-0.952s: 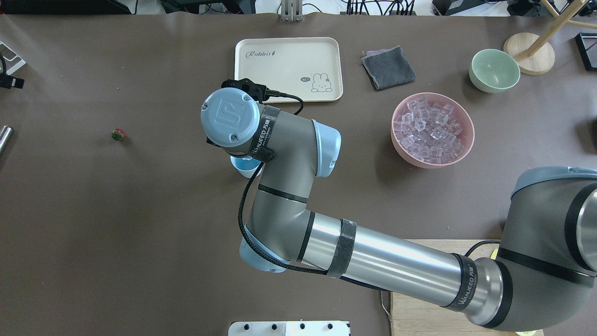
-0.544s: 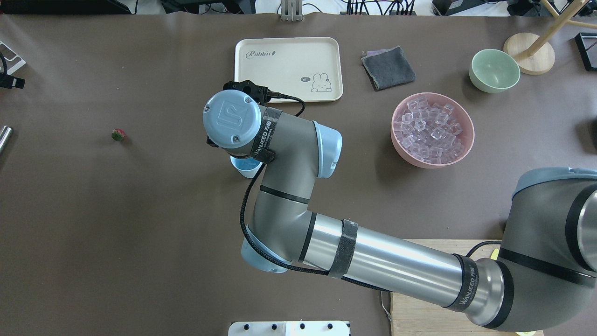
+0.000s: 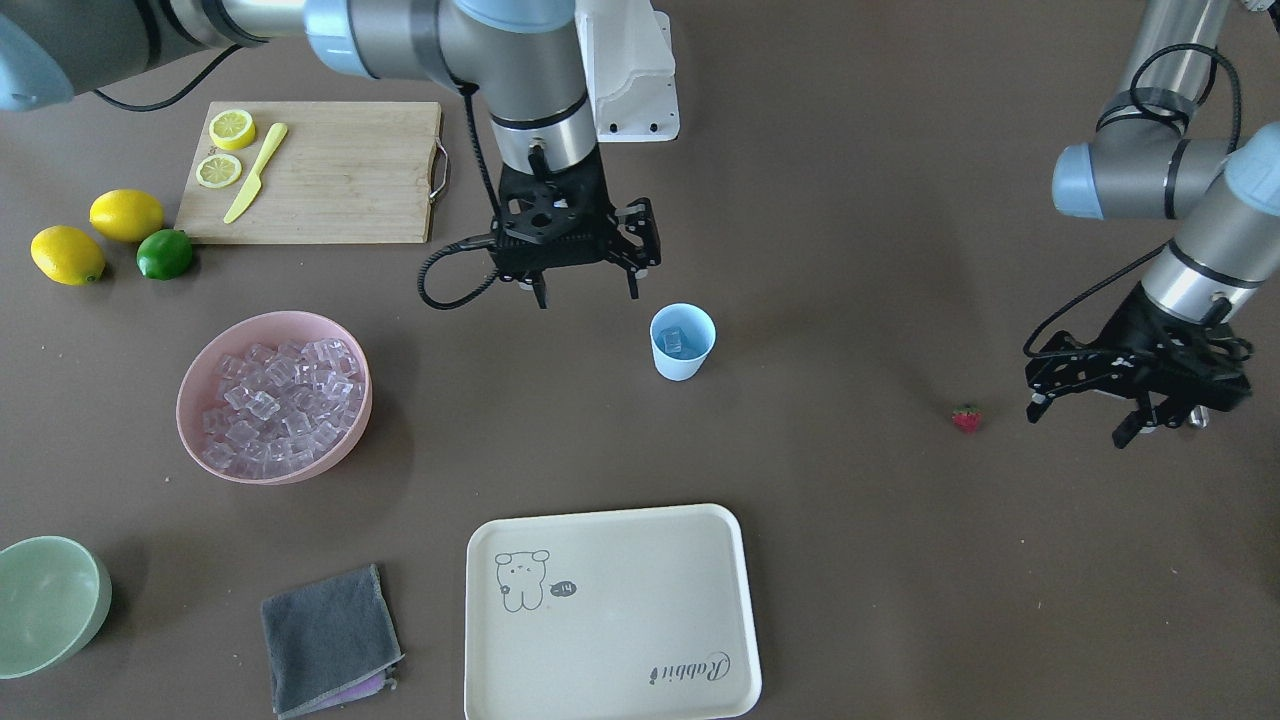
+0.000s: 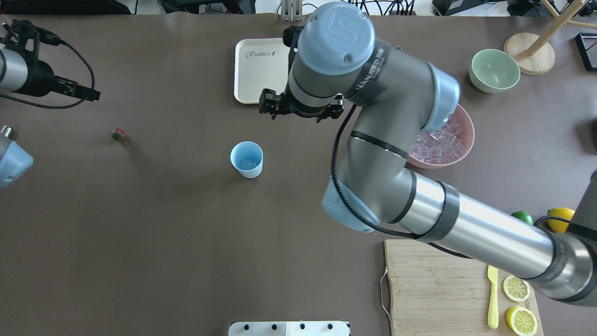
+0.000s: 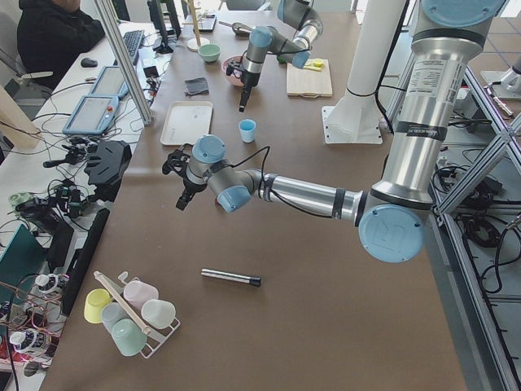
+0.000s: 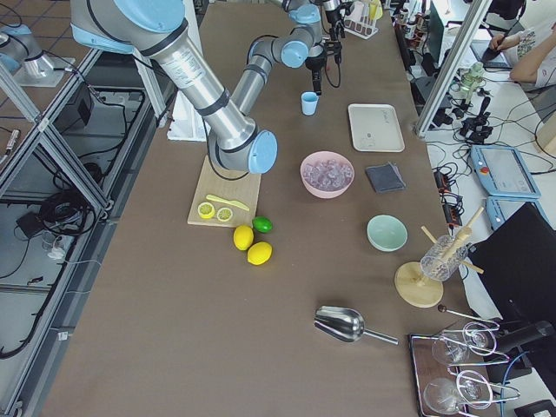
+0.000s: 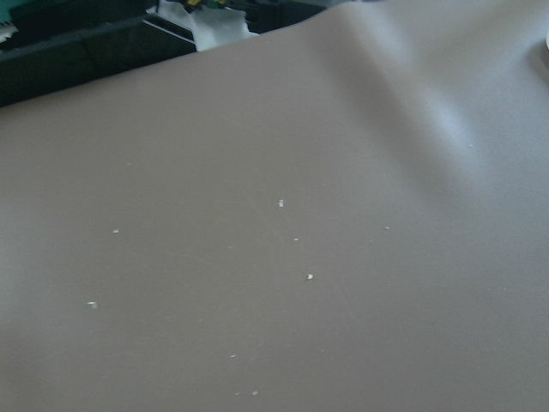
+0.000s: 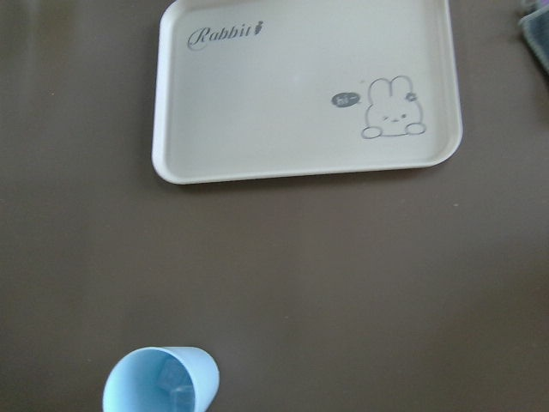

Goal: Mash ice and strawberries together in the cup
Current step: 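Withdraw the right arm to rest while the left gripper reaches toward the strawberry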

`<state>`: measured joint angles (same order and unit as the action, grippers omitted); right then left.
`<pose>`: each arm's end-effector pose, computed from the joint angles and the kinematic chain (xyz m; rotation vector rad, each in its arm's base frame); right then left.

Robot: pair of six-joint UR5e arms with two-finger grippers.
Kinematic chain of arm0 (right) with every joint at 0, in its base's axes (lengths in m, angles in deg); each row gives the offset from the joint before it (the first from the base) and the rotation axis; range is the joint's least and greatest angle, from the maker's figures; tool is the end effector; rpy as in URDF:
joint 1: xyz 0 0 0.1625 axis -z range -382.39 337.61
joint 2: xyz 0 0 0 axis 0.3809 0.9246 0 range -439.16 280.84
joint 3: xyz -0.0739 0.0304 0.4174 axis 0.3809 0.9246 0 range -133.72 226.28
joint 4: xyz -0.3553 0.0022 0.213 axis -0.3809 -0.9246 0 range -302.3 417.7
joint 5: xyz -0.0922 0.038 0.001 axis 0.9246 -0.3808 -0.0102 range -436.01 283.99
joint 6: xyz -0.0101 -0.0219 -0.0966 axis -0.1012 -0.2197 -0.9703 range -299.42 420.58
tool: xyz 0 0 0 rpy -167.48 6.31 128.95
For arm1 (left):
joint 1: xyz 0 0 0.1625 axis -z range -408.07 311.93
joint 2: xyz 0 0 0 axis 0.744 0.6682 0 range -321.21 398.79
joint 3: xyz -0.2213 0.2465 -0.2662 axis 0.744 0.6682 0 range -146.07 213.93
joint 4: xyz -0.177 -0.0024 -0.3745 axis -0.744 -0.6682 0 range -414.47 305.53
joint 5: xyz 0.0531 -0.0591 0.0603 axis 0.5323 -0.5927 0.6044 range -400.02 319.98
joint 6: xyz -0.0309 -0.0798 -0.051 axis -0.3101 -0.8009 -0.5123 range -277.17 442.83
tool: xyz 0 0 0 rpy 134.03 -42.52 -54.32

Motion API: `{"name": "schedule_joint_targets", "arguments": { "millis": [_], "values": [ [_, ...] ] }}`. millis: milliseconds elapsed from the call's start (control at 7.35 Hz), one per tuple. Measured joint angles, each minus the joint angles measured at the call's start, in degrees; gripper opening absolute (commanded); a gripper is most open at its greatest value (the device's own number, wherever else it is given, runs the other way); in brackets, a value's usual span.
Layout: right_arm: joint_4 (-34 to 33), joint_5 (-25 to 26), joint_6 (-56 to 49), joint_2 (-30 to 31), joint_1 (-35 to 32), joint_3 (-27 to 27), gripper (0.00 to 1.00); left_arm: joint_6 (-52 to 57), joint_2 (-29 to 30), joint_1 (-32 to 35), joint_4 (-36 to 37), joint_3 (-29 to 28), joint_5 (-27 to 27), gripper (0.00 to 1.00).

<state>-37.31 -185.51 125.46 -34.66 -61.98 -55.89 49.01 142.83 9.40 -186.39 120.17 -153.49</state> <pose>-0.4356 -0.4901 0.1066 0.2198 -0.9370 0.0767 0.2558 -0.5750 0.4820 0.5431 0.8099 0.1658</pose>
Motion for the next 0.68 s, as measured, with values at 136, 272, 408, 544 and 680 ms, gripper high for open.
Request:
{"name": "schedule_joint_targets", "arguments": {
  "millis": [136, 272, 408, 544, 680],
  "values": [
    [-1.4, -5.9, -6.3, 5.3, -6.3, -4.6, 0.95, -2.7, 0.6, -3.0, 0.0, -1.1, 2.2, 0.98],
    [-1.7, -12.2, -14.2, 10.6, -13.2, -7.0, 0.95, -5.1, 0.8, -5.1, -0.2, -2.3, 3.0, 0.98],
    [-1.6, -18.2, -24.6, 17.0, -20.1, -8.7, 0.95, -6.7, 0.8, -6.8, -0.4, -2.9, 3.2, 0.98],
    [-1.4, -22.4, -35.3, 23.3, -25.6, -9.5, 0.95, -7.4, 0.7, -7.5, -0.4, -3.2, 3.2, 0.98],
    [-0.5, -24.5, -45.2, 29.6, -29.5, -9.7, 0.95, -7.6, 0.4, -7.9, -0.4, -3.3, 3.3, 0.98]
  ]
}}
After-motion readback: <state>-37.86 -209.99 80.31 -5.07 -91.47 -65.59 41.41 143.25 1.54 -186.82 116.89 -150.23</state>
